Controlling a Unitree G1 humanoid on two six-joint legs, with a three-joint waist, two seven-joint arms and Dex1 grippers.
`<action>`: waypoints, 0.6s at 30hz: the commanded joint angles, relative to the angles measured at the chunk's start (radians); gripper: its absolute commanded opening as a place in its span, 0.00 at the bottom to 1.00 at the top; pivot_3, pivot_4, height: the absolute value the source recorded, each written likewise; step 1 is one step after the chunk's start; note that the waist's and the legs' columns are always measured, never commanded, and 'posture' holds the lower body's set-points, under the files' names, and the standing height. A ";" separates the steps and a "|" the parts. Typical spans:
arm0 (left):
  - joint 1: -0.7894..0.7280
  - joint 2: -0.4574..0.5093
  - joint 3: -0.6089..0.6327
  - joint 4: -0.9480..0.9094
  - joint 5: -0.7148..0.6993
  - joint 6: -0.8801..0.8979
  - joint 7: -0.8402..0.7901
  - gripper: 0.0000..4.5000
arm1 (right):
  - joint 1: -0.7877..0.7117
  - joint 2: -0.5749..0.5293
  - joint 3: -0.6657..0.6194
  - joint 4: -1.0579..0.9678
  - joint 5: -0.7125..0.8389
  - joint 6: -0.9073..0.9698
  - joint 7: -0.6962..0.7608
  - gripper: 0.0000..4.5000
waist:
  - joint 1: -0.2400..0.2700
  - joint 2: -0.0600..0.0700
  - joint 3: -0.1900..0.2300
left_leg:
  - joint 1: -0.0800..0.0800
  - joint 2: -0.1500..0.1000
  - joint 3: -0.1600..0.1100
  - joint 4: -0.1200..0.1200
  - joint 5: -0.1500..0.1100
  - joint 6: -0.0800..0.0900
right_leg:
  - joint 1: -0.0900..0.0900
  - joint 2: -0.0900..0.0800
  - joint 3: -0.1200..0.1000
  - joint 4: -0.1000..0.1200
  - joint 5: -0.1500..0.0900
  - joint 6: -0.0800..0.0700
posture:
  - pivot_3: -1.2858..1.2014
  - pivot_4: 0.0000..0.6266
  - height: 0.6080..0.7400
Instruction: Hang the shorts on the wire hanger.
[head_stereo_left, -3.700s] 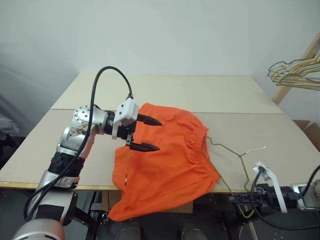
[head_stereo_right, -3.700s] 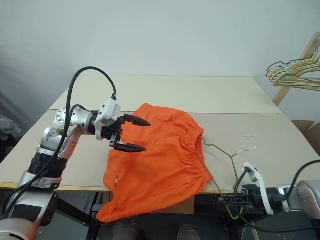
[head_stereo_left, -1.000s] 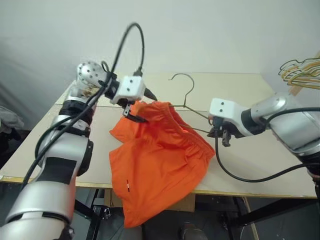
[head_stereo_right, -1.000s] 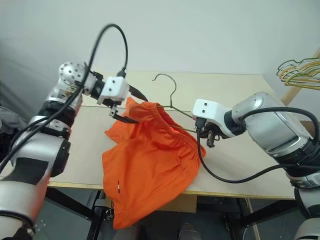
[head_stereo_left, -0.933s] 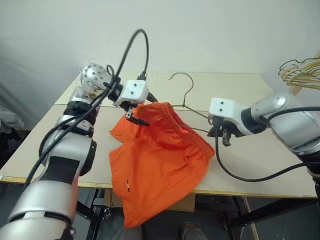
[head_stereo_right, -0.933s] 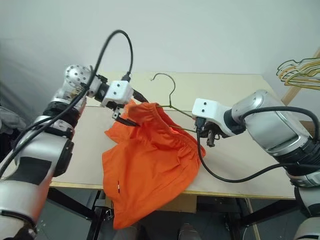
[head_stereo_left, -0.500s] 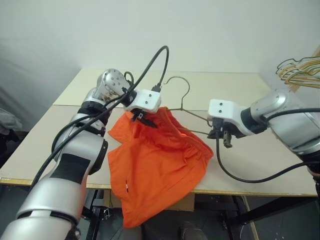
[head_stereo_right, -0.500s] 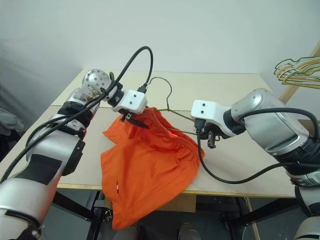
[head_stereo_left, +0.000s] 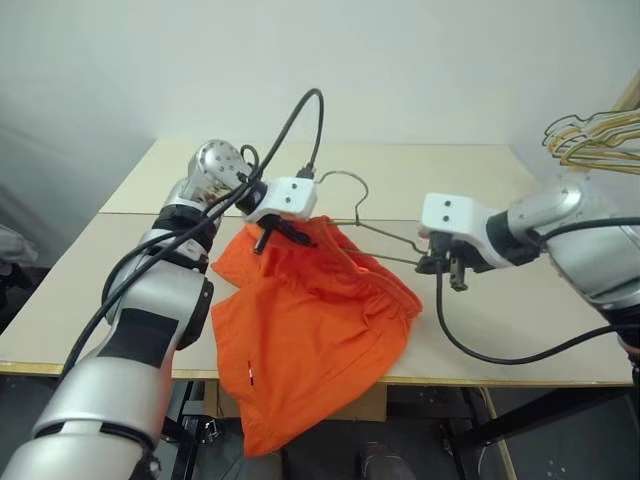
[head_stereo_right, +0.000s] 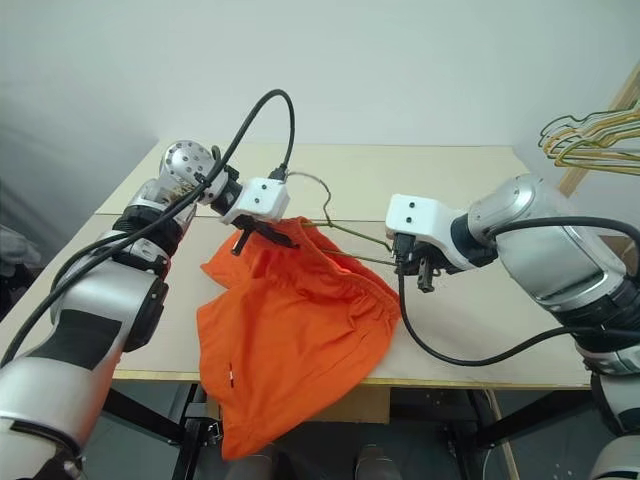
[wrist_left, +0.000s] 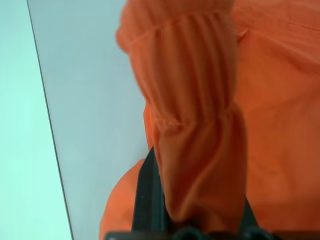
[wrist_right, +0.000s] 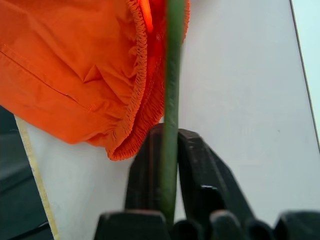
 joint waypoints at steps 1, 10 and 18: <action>-0.009 0.016 0.038 -0.022 -0.036 0.028 -0.010 0.00 | 0.047 -0.059 -0.097 -0.037 0.007 -0.013 -0.012 0.40 | 0.000 0.000 0.000 | 0.000 0.000 0.000 0.000 0.000 0.000 | 0.000 0.000 0.000 0.000 0.000 0.000 | 0.53 0.00 1.00; -0.001 0.030 0.064 -0.031 -0.054 0.104 -0.017 0.00 | 0.393 -0.078 -0.572 -0.104 0.120 0.187 -0.161 0.99 | 0.002 0.000 0.000 | 0.001 0.000 -0.001 0.001 0.000 0.000 | 0.002 0.000 0.000 0.002 0.000 0.000 | 0.53 0.00 1.00; -0.004 0.023 0.082 -0.041 -0.066 0.153 -0.033 0.00 | 0.740 0.344 -0.856 -0.332 0.213 0.220 -0.403 0.99 | -0.009 -0.003 -0.001 | 0.005 -0.001 -0.004 0.001 0.000 0.000 | 0.006 0.002 -0.001 0.004 -0.003 0.004 | 0.53 0.00 1.00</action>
